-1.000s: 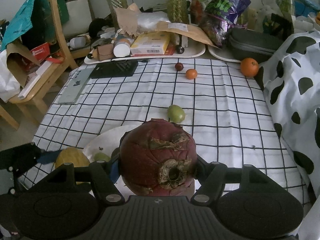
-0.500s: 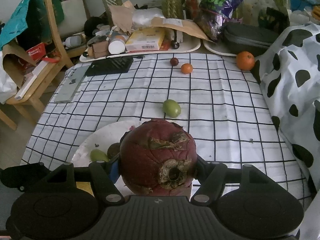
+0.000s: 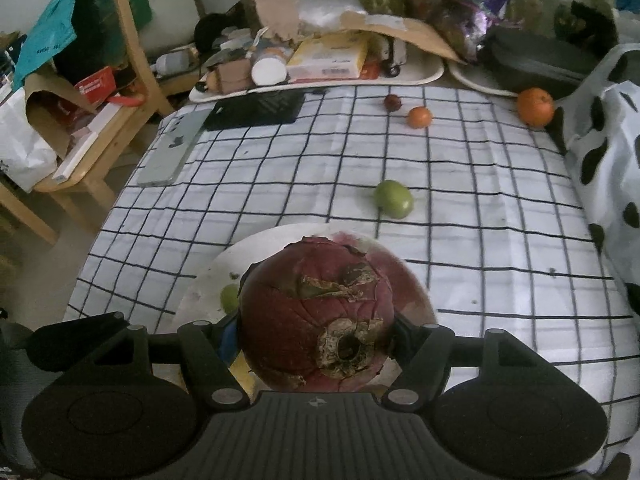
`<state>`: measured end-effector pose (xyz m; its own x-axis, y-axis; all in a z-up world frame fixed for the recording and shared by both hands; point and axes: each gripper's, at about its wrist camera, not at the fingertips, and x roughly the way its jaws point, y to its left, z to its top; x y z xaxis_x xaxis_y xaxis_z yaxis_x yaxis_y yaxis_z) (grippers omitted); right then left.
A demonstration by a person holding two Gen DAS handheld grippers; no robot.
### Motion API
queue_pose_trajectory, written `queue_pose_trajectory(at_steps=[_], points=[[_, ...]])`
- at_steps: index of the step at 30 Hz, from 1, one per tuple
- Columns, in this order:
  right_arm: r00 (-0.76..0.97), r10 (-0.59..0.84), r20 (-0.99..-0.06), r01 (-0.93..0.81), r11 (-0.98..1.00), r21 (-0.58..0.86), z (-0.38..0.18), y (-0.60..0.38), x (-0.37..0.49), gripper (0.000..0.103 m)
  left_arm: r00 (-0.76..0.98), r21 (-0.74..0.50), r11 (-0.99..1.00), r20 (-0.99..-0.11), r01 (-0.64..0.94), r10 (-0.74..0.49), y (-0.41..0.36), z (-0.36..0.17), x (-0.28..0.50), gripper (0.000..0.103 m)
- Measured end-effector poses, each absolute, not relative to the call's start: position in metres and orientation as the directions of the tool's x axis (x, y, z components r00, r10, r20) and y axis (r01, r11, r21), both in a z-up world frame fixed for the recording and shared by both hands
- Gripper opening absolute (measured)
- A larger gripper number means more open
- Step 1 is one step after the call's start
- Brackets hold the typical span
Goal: Organize fruits
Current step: 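Carry both held fruits back over the white plate, then lower the pomegranate onto the plate and open the right gripper while the left releases the passion fruit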
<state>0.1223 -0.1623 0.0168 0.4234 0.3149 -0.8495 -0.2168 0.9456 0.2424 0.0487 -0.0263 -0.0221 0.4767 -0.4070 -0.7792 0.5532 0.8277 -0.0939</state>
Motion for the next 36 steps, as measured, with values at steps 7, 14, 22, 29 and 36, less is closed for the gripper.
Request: queue_pose_trajectory(at_steps=[7,14,22,29,36], points=[[0.360,0.313,-0.879,-0.190,0.947,0.260,0.005,-0.150,0.129,0.072,0.496,-0.119,0.830,-0.752,0.545,-0.434,-0.017,-0.016,0.047,0.072],[0.312,0.305,-0.900,-0.121,0.952,0.281,-0.005,-0.151,0.136,0.076,0.508,-0.121,0.829,-0.739,0.545,-0.442,-0.014,-0.013,0.046,0.072],[0.390,0.344,-0.854,-0.122,0.939,0.322,0.014,-0.161,0.132,0.097,0.523,-0.119,0.825,-0.721,0.553,-0.454,-0.014,-0.008,0.043,0.072],[0.421,0.334,-0.844,-0.098,0.941,0.324,0.019,-0.177,0.130,0.099,0.546,-0.128,0.832,-0.700,0.539,-0.461,-0.012,-0.004,0.044,0.072],[0.451,0.330,-0.829,-0.079,0.940,0.331,0.021,-0.191,0.127,0.101,0.570,-0.139,0.840,-0.676,0.524,-0.467,-0.014,0.000,0.045,0.072]])
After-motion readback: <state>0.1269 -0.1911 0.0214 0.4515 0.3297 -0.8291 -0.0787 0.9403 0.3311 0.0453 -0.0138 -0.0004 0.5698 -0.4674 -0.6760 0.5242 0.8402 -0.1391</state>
